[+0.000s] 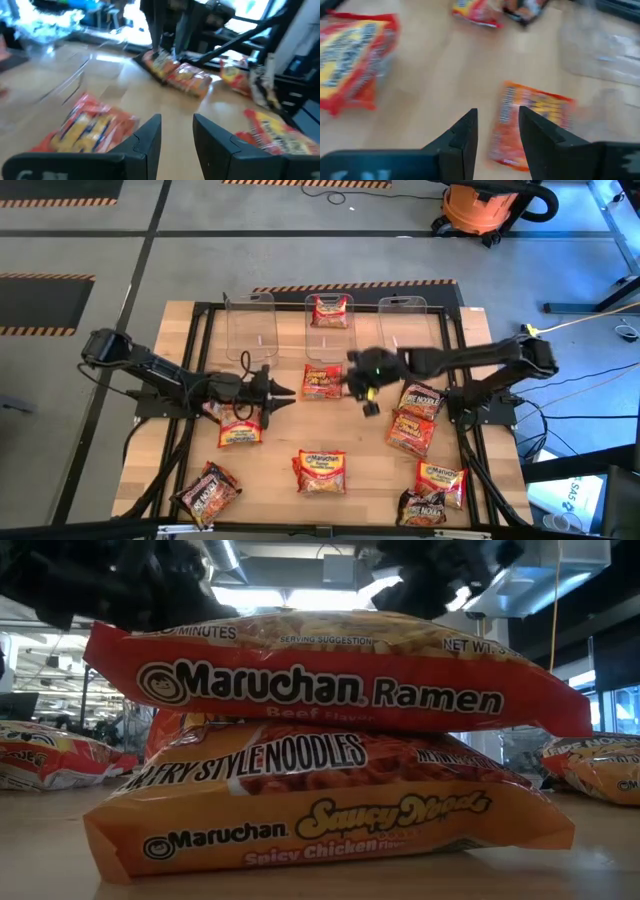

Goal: Sort Maruchan noodles
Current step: Put the red noodle pack into the middle transparent bin

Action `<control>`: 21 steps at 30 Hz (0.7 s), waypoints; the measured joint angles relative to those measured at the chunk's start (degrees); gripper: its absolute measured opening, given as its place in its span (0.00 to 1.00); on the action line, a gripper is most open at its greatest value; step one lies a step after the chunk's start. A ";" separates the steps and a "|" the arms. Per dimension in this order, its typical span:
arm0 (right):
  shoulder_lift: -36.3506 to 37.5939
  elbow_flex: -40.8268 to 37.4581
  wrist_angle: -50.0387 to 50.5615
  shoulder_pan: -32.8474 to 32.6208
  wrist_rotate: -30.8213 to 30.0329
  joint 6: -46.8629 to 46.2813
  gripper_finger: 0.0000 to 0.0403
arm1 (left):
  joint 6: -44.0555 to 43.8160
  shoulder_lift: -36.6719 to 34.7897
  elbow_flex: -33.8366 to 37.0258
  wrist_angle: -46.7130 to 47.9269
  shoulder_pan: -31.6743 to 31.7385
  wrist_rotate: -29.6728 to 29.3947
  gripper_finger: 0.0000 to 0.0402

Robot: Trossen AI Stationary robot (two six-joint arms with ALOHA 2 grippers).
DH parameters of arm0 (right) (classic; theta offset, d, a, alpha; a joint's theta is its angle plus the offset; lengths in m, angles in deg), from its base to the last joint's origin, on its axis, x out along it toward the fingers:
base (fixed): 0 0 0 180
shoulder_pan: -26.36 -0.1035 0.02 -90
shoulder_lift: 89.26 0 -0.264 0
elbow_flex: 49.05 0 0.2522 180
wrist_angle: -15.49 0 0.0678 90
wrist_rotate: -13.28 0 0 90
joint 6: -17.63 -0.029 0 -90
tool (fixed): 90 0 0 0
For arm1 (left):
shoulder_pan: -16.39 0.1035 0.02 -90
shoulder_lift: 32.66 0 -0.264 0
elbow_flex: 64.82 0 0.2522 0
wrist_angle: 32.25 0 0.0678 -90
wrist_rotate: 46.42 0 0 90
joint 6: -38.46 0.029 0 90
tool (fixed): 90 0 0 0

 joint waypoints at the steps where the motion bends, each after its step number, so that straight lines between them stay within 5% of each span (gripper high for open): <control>1: 0.00 -1.56 -2.25 -1.43 -0.05 -1.16 0.30 | 0.34 0.00 -0.87 0.87 -0.74 0.23 0.26; 16: -1.46 -11.63 -24.65 -13.73 -2.36 -31.94 0.30 | -1.55 9.31 -15.74 15.42 -16.12 -2.81 0.26; 21: -3.49 -11.63 -28.21 -15.60 -5.09 -37.43 0.41 | -3.05 15.50 -20.59 15.40 -21.28 -4.43 0.26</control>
